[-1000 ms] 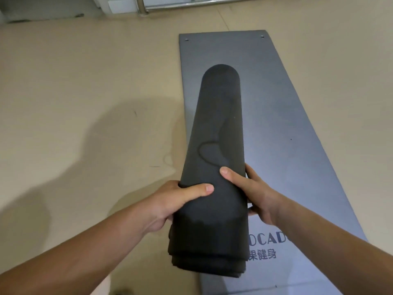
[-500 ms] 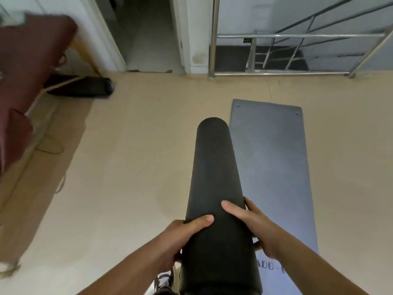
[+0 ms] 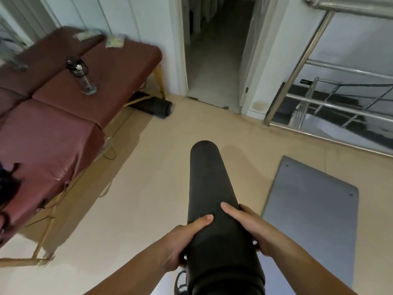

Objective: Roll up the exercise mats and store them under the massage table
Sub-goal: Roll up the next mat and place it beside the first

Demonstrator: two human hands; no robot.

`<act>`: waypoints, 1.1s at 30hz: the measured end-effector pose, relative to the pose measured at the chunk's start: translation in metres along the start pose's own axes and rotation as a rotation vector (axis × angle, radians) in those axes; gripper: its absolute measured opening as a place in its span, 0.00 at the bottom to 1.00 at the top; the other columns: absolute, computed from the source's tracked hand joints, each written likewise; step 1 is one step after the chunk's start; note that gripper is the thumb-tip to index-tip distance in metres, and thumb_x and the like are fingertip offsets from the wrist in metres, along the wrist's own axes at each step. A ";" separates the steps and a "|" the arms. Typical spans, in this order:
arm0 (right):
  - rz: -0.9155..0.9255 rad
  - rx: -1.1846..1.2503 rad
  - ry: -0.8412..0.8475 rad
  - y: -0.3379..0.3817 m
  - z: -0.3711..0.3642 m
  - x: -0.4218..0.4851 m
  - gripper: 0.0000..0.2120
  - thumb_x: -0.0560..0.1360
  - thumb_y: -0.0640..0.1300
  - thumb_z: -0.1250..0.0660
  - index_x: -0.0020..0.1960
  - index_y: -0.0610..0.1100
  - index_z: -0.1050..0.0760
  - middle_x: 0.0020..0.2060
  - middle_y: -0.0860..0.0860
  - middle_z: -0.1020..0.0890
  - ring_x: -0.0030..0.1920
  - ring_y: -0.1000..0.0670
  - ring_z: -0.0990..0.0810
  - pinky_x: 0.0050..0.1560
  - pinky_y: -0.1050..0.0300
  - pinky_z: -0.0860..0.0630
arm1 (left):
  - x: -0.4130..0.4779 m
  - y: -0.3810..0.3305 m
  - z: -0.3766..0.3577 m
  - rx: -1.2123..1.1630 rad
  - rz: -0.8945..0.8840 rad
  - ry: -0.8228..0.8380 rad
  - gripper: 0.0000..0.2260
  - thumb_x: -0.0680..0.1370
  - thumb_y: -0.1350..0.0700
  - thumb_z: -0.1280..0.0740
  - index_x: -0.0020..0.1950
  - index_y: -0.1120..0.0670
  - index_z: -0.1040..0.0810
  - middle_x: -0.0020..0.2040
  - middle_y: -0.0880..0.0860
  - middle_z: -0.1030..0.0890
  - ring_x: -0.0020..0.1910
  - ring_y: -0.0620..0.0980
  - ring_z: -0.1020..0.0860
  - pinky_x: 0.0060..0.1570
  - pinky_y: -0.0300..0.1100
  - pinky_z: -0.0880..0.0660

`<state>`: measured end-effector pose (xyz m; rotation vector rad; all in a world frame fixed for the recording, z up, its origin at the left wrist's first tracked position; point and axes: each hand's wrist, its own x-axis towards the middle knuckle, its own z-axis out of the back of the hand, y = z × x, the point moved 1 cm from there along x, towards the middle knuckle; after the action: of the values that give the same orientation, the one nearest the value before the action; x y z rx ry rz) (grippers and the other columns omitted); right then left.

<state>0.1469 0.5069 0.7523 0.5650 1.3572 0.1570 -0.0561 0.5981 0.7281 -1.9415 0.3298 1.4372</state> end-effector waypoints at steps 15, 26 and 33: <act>0.236 -0.296 0.176 0.305 0.054 0.131 0.29 0.68 0.68 0.22 0.65 0.67 0.29 0.55 0.65 0.20 0.51 0.59 0.17 0.42 0.62 0.22 | 0.119 -0.258 0.078 -0.497 -0.074 -0.134 0.49 0.55 0.31 0.13 0.69 0.54 0.18 0.61 0.62 0.13 0.62 0.66 0.15 0.64 0.66 0.19; 0.301 -0.361 0.115 0.475 0.030 0.268 0.39 0.64 0.73 0.22 0.69 0.58 0.24 0.58 0.56 0.17 0.54 0.52 0.15 0.49 0.52 0.17 | 0.223 -0.406 0.192 -0.704 -0.057 -0.247 0.53 0.51 0.30 0.12 0.70 0.53 0.19 0.64 0.61 0.14 0.64 0.66 0.16 0.66 0.67 0.21; 0.216 -0.333 0.089 0.539 -0.039 0.402 0.55 0.60 0.73 0.22 0.81 0.59 0.38 0.73 0.54 0.27 0.67 0.46 0.24 0.63 0.46 0.24 | 0.354 -0.451 0.316 -0.792 -0.026 -0.244 0.55 0.51 0.31 0.11 0.71 0.53 0.22 0.65 0.61 0.15 0.63 0.67 0.16 0.60 0.68 0.18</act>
<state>0.3146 1.1509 0.6480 0.4247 1.3183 0.5784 0.0929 1.2025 0.5258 -2.2927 -0.4473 1.9483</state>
